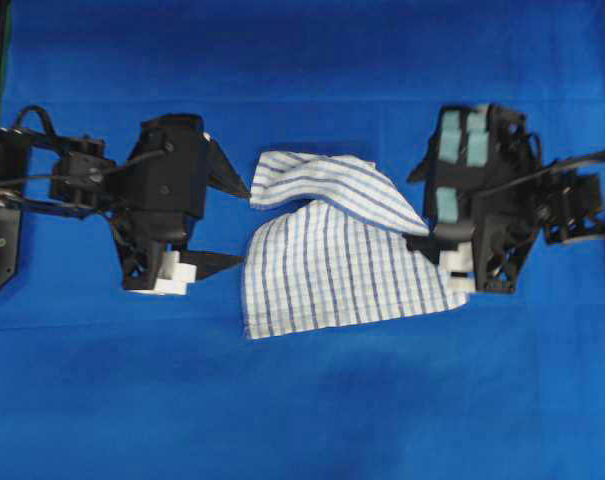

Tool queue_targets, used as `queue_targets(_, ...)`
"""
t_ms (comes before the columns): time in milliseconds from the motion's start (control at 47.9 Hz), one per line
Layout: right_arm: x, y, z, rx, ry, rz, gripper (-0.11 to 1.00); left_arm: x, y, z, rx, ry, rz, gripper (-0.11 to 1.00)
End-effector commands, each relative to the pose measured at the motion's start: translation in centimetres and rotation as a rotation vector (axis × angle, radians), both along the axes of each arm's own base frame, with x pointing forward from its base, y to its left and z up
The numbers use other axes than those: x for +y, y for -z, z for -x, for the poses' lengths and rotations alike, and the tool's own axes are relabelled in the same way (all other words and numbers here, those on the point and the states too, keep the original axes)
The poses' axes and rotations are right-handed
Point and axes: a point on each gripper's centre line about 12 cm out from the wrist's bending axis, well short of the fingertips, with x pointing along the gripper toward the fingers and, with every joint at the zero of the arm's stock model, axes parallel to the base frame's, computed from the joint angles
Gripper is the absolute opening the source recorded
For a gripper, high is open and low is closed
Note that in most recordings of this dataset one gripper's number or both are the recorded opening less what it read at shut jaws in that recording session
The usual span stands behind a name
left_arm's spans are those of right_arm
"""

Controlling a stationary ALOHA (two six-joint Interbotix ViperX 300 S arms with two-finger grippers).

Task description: Lift the towel with both arms.

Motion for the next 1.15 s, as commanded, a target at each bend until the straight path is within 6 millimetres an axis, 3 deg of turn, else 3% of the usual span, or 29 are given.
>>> queue_targets(0,0.6,1.3,-0.2,-0.010,-0.025,-0.021,0.69,-0.5,0.8,-0.6,-0.018,0.014,0.002,0.90)
queue_targets(292,1.7,8.5,-0.8,0.107,-0.050,-0.066,0.69,-2.7,7.5,-3.1,0.072,0.066,-0.006,0.90)
queue_targets(459,2.4,11.5,-1.6,0.122,-0.079,-0.085,0.69,-4.0,11.2,-4.3,0.116,0.095,-0.012,0.90)
queue_targets(793,3.0,16.7,-1.8,0.178,-0.085,-0.125,0.69,-4.5,15.1,-4.8,0.174,0.094,-0.006,0.90)
queue_targets(960,3.1,17.3,-1.9,0.181,-0.088,-0.130,0.69,-4.4,15.8,-4.9,0.198,0.082,0.001,0.87)
queue_targets(1023,3.1,17.3,-1.9,0.180,-0.090,-0.129,0.67,-4.3,15.9,-4.9,0.207,0.081,0.000,0.81)
queue_targets(1127,2.9,17.2,-2.0,0.182,-0.087,-0.125,0.56,-4.2,16.1,-4.6,0.236,0.081,-0.004,0.56)
